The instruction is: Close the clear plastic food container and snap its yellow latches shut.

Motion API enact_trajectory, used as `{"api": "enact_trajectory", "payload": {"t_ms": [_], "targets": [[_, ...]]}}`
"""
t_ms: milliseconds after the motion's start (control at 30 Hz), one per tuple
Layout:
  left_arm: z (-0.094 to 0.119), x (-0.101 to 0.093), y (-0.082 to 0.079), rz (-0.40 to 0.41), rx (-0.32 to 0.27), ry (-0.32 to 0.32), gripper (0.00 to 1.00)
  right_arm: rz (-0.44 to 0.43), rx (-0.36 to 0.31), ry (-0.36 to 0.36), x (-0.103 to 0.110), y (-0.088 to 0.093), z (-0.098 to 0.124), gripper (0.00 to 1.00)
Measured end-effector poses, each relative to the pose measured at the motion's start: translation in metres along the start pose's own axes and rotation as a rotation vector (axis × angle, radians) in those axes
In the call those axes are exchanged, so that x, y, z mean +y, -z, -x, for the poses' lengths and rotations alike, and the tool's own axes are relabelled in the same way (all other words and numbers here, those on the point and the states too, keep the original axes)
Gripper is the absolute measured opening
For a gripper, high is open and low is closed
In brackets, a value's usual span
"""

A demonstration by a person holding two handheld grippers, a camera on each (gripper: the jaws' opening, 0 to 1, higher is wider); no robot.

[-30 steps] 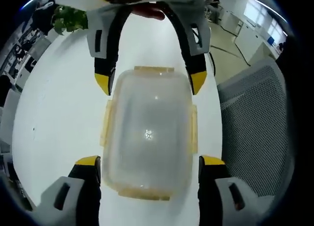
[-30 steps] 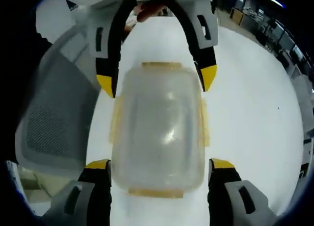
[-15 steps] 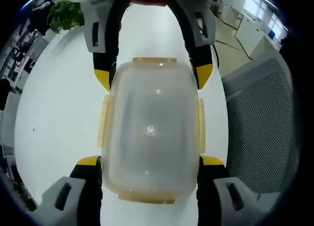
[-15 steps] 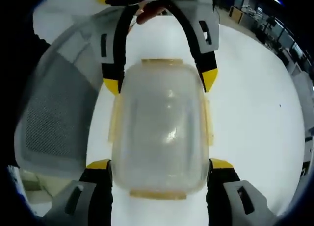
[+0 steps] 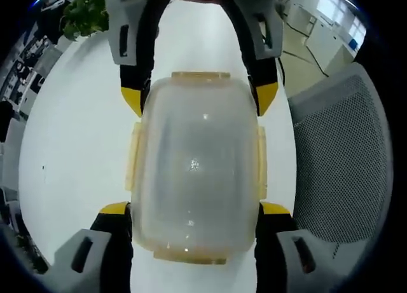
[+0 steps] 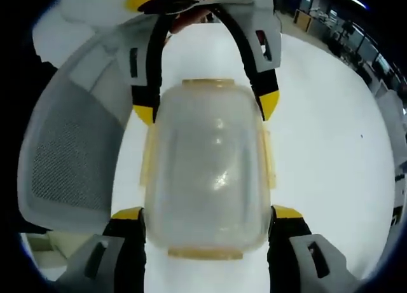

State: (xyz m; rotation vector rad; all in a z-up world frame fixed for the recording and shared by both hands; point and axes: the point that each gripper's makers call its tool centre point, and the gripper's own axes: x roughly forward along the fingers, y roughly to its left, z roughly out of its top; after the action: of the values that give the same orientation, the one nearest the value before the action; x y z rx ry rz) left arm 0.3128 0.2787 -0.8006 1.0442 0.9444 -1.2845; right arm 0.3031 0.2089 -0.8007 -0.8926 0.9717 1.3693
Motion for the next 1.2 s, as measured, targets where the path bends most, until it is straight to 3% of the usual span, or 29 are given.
{"api": "enact_trajectory", "payload": {"t_ms": [467,633,1200], "targets": [[0.005,0.002,0.015,-0.016,0.0,0.006,0.79,-0.019,-0.01,0.009,-0.001,-0.015,-0.005,0.8],[0.008,0.004,0.02,-0.014,-0.042,0.008,0.79,-0.025,0.009,0.013,-0.002,-0.021,-0.008,0.8],[0.014,0.001,0.049,0.009,-0.08,0.027,0.81,-0.024,0.053,0.016,0.001,-0.048,-0.022,0.81]]}}
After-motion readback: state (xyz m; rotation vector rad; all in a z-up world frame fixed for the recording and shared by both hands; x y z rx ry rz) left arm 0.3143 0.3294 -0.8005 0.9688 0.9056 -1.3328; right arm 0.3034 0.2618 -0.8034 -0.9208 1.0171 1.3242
